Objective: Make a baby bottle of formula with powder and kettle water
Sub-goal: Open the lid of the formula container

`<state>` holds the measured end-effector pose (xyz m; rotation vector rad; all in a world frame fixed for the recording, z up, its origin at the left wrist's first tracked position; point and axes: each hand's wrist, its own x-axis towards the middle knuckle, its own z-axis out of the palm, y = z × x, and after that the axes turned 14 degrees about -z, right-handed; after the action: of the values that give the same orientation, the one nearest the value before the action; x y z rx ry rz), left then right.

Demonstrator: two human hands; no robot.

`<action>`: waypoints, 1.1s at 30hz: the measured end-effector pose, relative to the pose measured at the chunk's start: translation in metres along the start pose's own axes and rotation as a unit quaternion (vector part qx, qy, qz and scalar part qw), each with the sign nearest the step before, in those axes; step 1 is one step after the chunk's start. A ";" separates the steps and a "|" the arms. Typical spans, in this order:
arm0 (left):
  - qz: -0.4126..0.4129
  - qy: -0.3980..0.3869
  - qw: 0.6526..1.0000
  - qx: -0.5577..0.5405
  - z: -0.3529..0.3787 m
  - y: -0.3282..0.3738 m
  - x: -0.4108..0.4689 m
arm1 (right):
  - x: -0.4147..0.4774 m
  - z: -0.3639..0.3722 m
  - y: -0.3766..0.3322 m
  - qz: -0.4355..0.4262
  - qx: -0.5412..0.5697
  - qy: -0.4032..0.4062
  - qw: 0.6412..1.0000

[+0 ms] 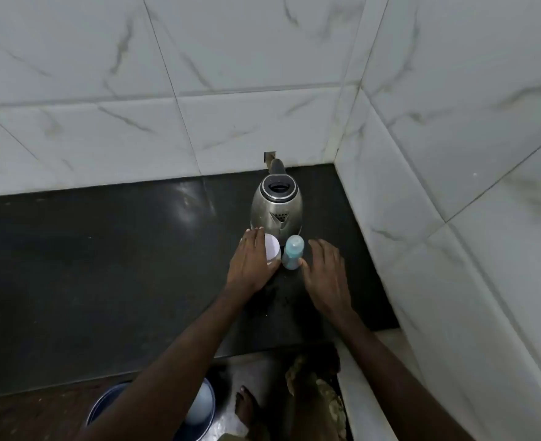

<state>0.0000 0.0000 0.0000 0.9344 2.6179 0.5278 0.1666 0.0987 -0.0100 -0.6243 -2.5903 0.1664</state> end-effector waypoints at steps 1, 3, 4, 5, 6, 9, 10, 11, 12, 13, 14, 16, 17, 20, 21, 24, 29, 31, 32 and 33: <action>-0.007 -0.008 1.000 -0.013 0.002 0.001 0.003 | -0.003 0.001 -0.002 0.009 0.010 0.004 1.000; -0.023 -0.026 0.999 -0.022 0.000 0.002 0.005 | -0.010 0.006 -0.007 0.024 0.037 -0.008 0.999; -0.026 -0.033 0.999 -0.009 -0.003 0.003 0.006 | -0.014 0.009 -0.011 0.025 0.049 -0.029 0.998; -0.023 -0.034 0.999 -0.001 -0.003 0.001 0.008 | -0.017 0.014 -0.013 0.022 0.066 -0.047 0.996; -0.021 -0.038 0.999 0.008 -0.003 0.000 0.009 | -0.020 0.018 -0.014 0.023 0.082 -0.066 0.994; -0.003 -0.055 0.998 0.025 -0.007 -0.011 0.010 | -0.025 0.031 -0.020 0.041 0.154 -0.087 0.983; 0.003 -0.060 0.998 0.028 -0.009 -0.016 0.008 | -0.025 0.035 -0.023 0.056 0.179 -0.101 0.977; 0.006 -0.068 0.997 0.031 -0.010 -0.021 0.003 | -0.026 0.040 -0.026 0.073 0.207 -0.115 0.969; 0.010 -0.075 0.997 0.033 -0.009 -0.027 -0.003 | -0.026 0.043 -0.029 0.090 0.235 -0.134 0.959; 0.015 -0.078 0.996 0.035 -0.009 -0.032 -0.010 | -0.026 0.049 -0.030 0.107 0.260 -0.151 0.948; 0.022 -0.079 0.996 0.036 -0.008 -0.038 -0.018 | -0.026 0.052 -0.032 0.122 0.281 -0.170 0.937; 0.034 -0.076 0.996 0.033 -0.006 -0.045 -0.031 | -0.025 0.060 -0.034 0.136 0.330 -0.182 0.916; 0.040 -0.069 0.996 0.032 -0.005 -0.048 -0.035 | -0.025 0.064 -0.035 0.139 0.362 -0.178 0.904; 0.088 -0.040 0.995 0.025 -0.002 -0.050 -0.032 | -0.020 0.076 -0.037 0.117 0.433 -0.183 0.875; 0.108 -0.035 0.993 0.031 0.000 -0.049 -0.030 | -0.018 0.080 -0.037 0.106 0.443 -0.182 0.872; 0.158 -0.019 0.986 0.057 0.008 -0.048 -0.021 | -0.015 0.089 -0.040 0.120 0.435 -0.190 0.872; 0.140 0.044 0.989 0.012 0.032 -0.047 -0.023 | -0.025 0.122 -0.050 0.090 0.287 -0.088 0.950; 0.129 0.074 0.989 -0.002 0.041 -0.048 -0.023 | -0.027 0.123 -0.054 0.103 0.276 -0.117 0.948; 0.128 0.093 0.987 -0.004 0.045 -0.050 -0.022 | -0.025 0.124 -0.055 0.106 0.282 -0.121 0.946; 0.124 0.100 0.987 -0.002 0.047 -0.050 -0.023 | -0.021 0.118 -0.058 0.115 0.297 -0.114 0.941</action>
<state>0.0090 -0.0394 -0.0596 1.2759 2.6881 0.7224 0.1050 0.0366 -0.1101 -0.6996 -2.4689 1.1060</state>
